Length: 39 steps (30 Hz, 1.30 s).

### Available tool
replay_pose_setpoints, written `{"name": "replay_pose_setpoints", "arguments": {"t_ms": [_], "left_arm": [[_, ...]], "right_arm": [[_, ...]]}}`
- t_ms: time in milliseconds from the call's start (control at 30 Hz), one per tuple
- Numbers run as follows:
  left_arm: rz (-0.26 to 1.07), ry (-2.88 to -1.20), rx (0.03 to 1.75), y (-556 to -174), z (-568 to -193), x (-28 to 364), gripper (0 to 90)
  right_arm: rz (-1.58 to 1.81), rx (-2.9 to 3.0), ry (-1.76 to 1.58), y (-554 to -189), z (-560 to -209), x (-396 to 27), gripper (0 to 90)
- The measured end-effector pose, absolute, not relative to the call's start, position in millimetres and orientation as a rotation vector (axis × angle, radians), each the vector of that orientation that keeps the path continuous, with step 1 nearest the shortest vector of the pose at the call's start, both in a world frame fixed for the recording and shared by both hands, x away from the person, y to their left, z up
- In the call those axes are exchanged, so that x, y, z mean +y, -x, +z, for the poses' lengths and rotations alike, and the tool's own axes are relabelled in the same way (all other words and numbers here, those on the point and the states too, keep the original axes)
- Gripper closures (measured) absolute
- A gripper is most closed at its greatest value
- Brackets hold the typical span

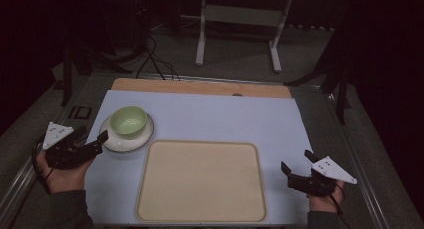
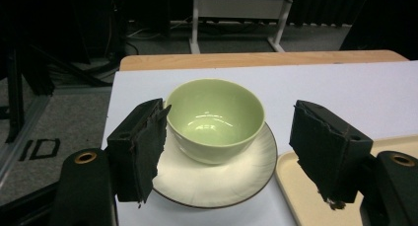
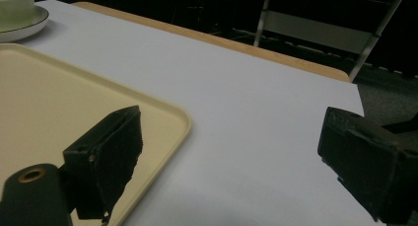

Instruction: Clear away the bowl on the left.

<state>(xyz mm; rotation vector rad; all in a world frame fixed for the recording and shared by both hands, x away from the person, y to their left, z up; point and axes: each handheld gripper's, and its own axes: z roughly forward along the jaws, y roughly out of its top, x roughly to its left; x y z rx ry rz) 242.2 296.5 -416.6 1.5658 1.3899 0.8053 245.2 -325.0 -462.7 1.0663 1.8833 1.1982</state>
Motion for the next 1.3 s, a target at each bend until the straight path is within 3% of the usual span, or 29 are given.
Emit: {"name": "replay_pose_setpoints", "arguments": {"t_ms": [1300], "left_arm": [[0.717, -1.560, 1.436, -309.7, -434.9, 312.1, 30.6]], "right_arm": [[1.210, 1.866, -1.062, -244.6, -461.4, -325.5, 9.5]]}}
